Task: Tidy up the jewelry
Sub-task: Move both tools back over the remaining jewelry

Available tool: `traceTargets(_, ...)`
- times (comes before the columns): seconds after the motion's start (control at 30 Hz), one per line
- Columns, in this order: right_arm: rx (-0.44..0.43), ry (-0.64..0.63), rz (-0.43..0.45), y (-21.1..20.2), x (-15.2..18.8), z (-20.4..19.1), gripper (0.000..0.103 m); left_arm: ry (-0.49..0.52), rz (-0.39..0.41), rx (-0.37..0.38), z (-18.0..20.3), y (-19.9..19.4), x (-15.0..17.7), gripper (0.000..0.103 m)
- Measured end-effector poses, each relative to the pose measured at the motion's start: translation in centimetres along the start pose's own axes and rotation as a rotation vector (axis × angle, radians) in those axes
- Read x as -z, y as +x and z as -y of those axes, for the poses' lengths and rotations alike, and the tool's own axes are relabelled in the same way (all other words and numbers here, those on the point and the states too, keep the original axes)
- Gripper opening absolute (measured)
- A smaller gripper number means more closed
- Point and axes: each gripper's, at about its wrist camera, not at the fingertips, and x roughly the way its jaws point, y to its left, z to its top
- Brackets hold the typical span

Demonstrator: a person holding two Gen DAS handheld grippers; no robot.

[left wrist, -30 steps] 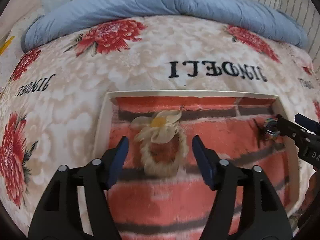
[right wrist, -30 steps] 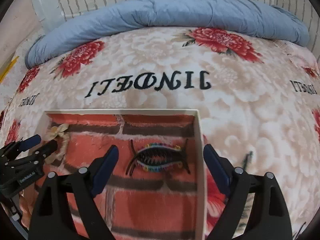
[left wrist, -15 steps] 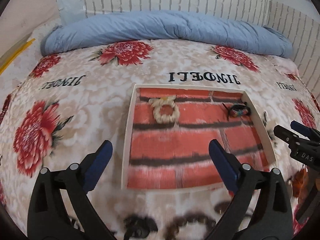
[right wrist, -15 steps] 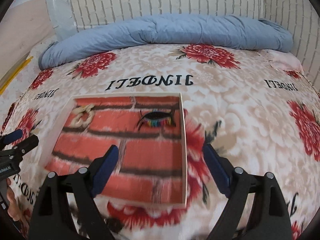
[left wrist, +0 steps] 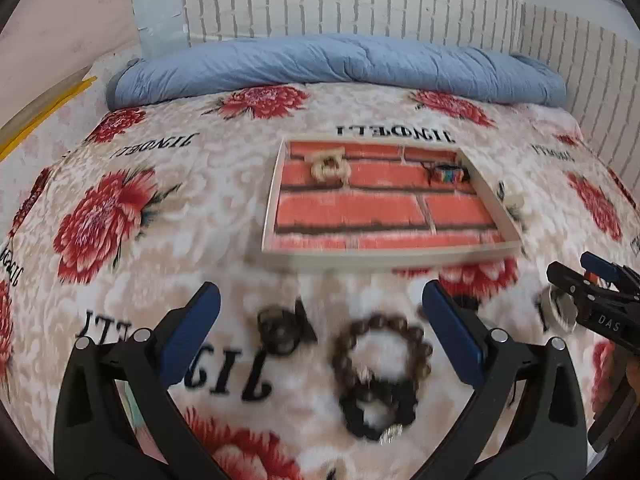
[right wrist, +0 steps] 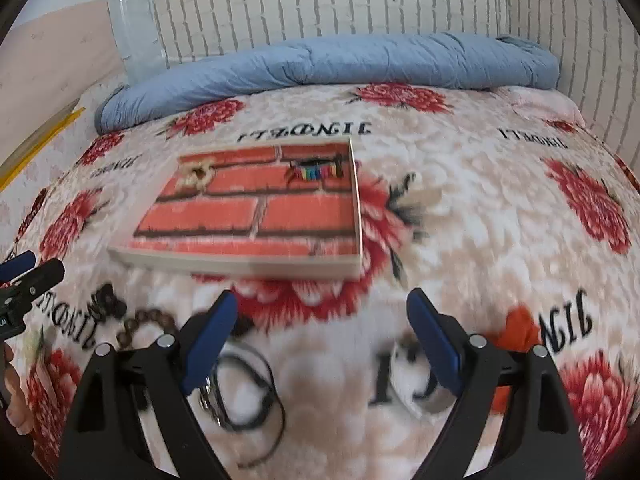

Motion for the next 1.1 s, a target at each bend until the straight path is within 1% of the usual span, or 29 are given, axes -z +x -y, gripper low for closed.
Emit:
traceTargets(0.13,0.004,0.000,0.002,-0.5,2.3,0.4,0.085,0.014,0.005,-0.022,0.4,-0.4,2.3,0.098)
traceTargets(0.23,0.007,0.003,0.008,-0.8,3.4,0.6,0.085,-0.013,-0.027,-0.001,0.2,0.0,3.9,0.098)
traceTargets(0.3,0.008,0.004,0.017,-1.1,3.9,0.6,0.085,-0.016,-0.026,0.006,0.2,0.0,4.8,0.098)
traceTargets(0.37,0.005,-0.005,0.031,-1.3,4.4,0.4,0.085,-0.008,-0.016,-0.002,0.4,0.0,5.6,0.098)
traceTargets(0.57,0.008,-0.043,0.055,-1.0,5.7,-0.6,0.085,0.004,0.014,-0.014,0.8,0.3,6.8,0.098)
traceTargets(0.73,0.013,-0.054,0.045,-0.1,6.6,-1.1,0.085,0.001,0.022,-0.013,1.0,1.3,7.5,0.098)
traceTargets(0.8,0.015,-0.059,0.038,0.3,6.9,-1.3,0.085,0.013,0.026,-0.027,1.2,1.6,7.9,0.098)
traceTargets(0.9,0.022,-0.061,0.025,1.0,7.4,-1.3,0.085,0.013,0.012,-0.033,1.0,2.2,8.6,0.098)
traceTargets(1.1,0.035,-0.061,-0.007,1.9,7.6,-1.3,0.085,-0.030,-0.035,0.009,-0.1,3.3,9.4,0.097)
